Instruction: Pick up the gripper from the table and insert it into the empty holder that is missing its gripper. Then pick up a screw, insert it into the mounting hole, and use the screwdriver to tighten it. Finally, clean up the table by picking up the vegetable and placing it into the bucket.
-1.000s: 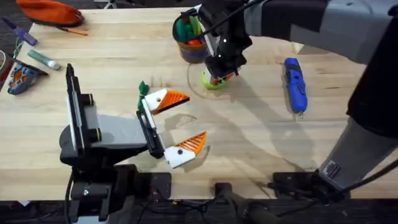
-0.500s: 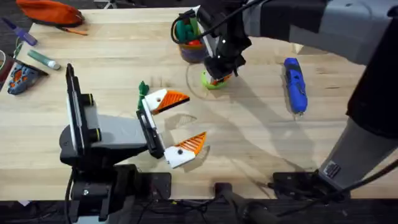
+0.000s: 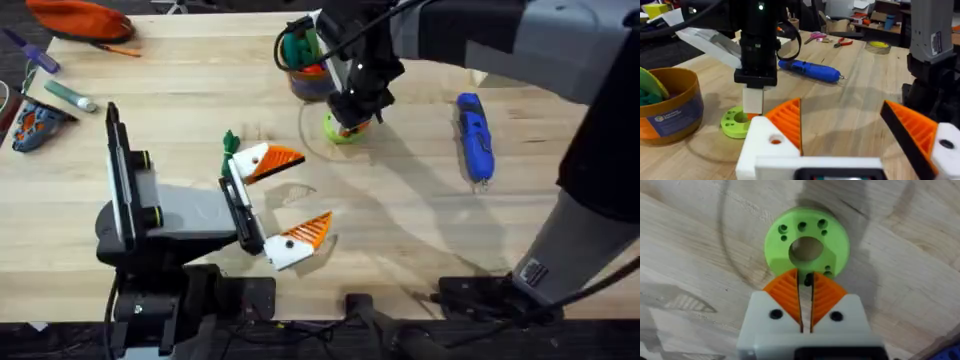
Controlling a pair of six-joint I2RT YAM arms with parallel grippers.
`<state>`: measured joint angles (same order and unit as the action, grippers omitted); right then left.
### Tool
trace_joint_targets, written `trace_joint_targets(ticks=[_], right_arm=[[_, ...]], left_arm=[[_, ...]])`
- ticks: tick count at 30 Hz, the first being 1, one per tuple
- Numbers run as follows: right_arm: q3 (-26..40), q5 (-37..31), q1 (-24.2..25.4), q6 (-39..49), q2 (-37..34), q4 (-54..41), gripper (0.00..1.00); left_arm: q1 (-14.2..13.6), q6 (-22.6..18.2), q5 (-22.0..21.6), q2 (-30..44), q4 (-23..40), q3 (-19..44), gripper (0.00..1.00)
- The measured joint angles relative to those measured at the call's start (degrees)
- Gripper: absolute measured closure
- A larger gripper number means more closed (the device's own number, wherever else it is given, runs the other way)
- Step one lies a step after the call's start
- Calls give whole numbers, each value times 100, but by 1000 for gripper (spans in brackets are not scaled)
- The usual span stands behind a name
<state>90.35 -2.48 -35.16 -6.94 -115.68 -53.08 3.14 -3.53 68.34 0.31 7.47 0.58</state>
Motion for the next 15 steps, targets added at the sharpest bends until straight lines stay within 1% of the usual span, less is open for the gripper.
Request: trace_joint_targets(ticks=[12, 15], right_arm=[[0, 43, 24, 105, 0, -9, 923], [4, 18, 45, 143, 0, -49, 968]], left_arm=[[0, 0, 0, -1, 2, 0, 15], [0, 0, 0, -2, 1, 0, 15]])
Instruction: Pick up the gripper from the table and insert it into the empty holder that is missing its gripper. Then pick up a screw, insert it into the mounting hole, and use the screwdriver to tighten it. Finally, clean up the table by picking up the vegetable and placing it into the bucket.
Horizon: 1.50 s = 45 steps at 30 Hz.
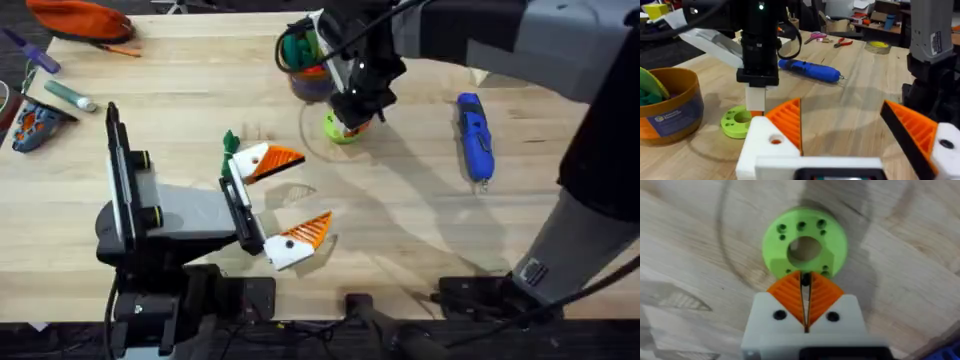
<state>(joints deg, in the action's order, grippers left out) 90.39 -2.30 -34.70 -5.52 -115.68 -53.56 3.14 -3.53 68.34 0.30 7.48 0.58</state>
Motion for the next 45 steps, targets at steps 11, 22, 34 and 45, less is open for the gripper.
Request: trace_joint_targets(ticks=[11, 22, 34, 45], right_arm=[[-2, -3, 49, 46, 0, -24, 994], [-2, -8, 51, 68, 0, 45, 994], [-2, -27, 51, 68, 0, 129, 994], [-2, -31, 51, 68, 2, 123, 994]], left_arm=[[0, -2, 0, 2, 1, 0, 14], [0, -7, 0, 2, -1, 0, 16], [0, -7, 0, 2, 1, 0, 16], [0, -7, 2, 0, 1, 0, 15]])
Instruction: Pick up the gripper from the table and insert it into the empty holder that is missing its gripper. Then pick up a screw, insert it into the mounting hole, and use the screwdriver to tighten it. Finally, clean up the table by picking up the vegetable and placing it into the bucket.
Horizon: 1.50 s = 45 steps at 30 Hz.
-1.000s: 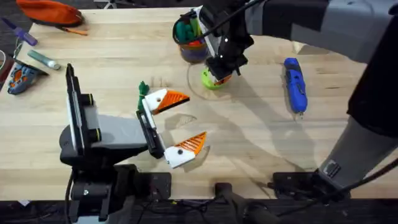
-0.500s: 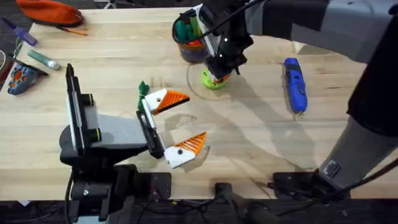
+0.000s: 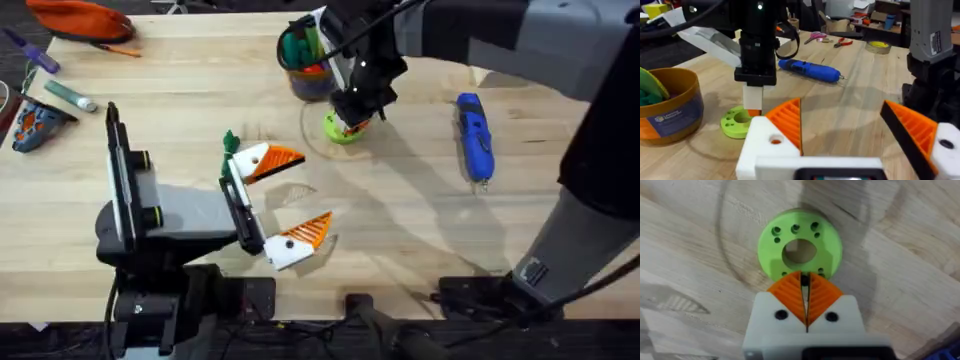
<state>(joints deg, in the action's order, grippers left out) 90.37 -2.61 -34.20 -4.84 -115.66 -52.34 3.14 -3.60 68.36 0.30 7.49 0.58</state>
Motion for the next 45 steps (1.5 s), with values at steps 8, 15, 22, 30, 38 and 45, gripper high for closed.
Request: trace_joint_targets(ticks=[8, 15, 22, 30, 38, 45], right_arm=[[94, -35, 4, 18, 0, -174, 995], [331, -101, 26, 20, 7, -288, 995], [365, -111, 26, 20, 45, -295, 995], [384, -115, 26, 18, 137, -423, 995], [420, -51, 26, 20, 692, -496, 995], [505, 61, 26, 20, 1327, -602, 995]], left_arm=[[0, -2, -2, 2, -2, 0, 15], [0, -2, -1, 1, -2, 0, 15], [0, -2, -1, 1, -2, 0, 15], [0, -2, -2, 0, -2, 0, 16], [0, -2, -2, 1, -1, 0, 14], [0, -2, -2, 2, 0, 0, 15]])
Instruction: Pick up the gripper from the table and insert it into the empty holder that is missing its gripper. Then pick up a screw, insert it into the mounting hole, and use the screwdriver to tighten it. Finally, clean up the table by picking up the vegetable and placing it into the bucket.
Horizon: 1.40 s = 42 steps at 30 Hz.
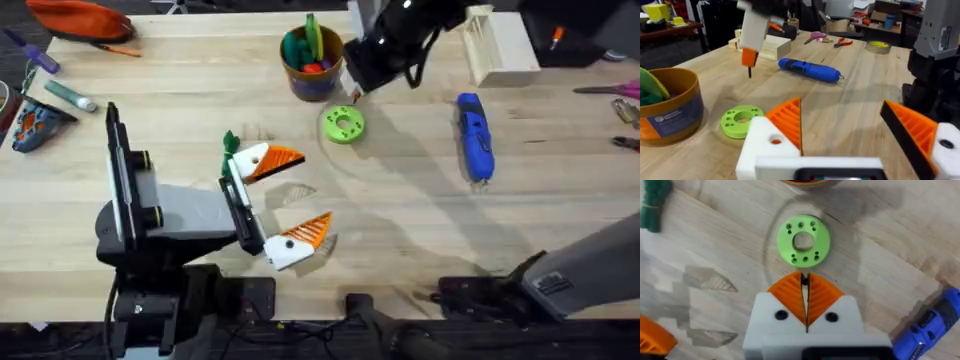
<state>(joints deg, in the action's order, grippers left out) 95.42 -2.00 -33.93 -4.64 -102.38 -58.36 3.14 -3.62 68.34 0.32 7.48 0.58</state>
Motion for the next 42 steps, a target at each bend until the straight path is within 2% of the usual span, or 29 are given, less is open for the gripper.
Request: trace_joint_targets(ticks=[12, 18, 25, 35, 42], right_arm=[[459, 33, 0, 280, 640, -540, 995], [986, 32, -63, 485, 691, -1032, 995], [1387, 33, -593, 723, 697, -1195, 995], [1471, 33, -1410, 925, 681, -1242, 995], [1925, 31, -1848, 1089, 348, -1477, 995]], left_arm=[[0, 2, 0, 0, -2, 0, 15], [0, 0, 1, 0, 0, 0, 15], [0, 0, 0, -2, -2, 0, 16], [0, 0, 0, -2, 0, 0, 15], [0, 0, 2, -2, 0, 0, 15]])
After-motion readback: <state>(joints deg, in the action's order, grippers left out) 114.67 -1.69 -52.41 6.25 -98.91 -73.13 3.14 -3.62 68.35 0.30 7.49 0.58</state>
